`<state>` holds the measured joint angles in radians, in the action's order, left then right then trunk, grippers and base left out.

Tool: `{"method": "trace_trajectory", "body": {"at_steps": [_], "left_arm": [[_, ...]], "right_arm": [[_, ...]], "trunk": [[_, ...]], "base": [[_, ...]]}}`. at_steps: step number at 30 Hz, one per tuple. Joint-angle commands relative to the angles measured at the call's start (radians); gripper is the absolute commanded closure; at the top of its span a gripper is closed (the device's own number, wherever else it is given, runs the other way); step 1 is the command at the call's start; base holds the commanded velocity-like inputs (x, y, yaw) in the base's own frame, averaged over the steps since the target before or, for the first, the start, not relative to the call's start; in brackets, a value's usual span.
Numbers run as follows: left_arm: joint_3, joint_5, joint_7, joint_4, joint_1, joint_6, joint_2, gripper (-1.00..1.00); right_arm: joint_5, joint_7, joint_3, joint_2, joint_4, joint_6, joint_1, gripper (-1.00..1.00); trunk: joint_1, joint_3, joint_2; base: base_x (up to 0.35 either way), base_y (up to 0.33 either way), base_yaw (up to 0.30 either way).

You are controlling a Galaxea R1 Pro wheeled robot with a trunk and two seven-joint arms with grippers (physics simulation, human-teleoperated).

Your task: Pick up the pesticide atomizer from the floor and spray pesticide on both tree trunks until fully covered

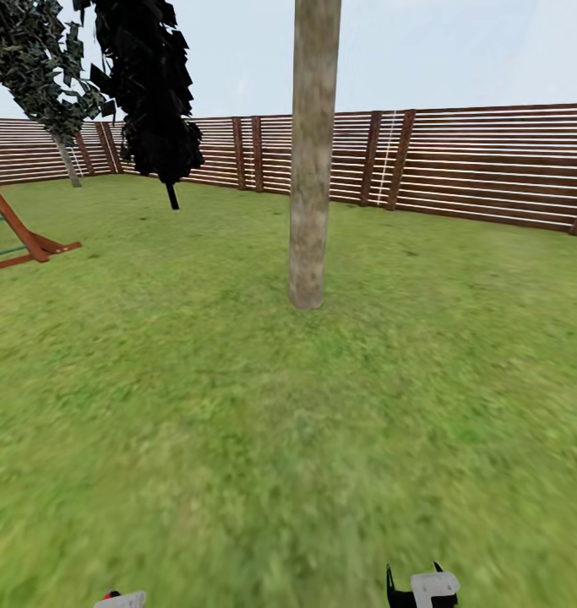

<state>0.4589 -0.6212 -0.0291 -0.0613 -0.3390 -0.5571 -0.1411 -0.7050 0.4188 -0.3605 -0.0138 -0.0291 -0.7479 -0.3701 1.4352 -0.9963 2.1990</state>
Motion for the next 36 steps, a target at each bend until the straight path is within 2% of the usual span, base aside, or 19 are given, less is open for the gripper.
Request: {"method": "trace_trajectory", "body": {"at_steps": [1,36], "left_arm": [[0.000,0.000,0.000,0.000,0.000,0.000,0.000,1.00],[0.000,0.000,0.000,0.000,0.000,0.000,0.000,1.00]], "right_arm": [[0.000,0.000,0.000,0.000,0.000,0.000,0.000,-1.00],[-0.001,-0.001,0.000,0.001,0.000,0.001,0.000,-1.00]], "trunk": [[0.000,0.000,0.000],[0.000,0.000,0.000]], "base": [[0.340,0.000,0.000],[0.340,0.000,0.000]]}}
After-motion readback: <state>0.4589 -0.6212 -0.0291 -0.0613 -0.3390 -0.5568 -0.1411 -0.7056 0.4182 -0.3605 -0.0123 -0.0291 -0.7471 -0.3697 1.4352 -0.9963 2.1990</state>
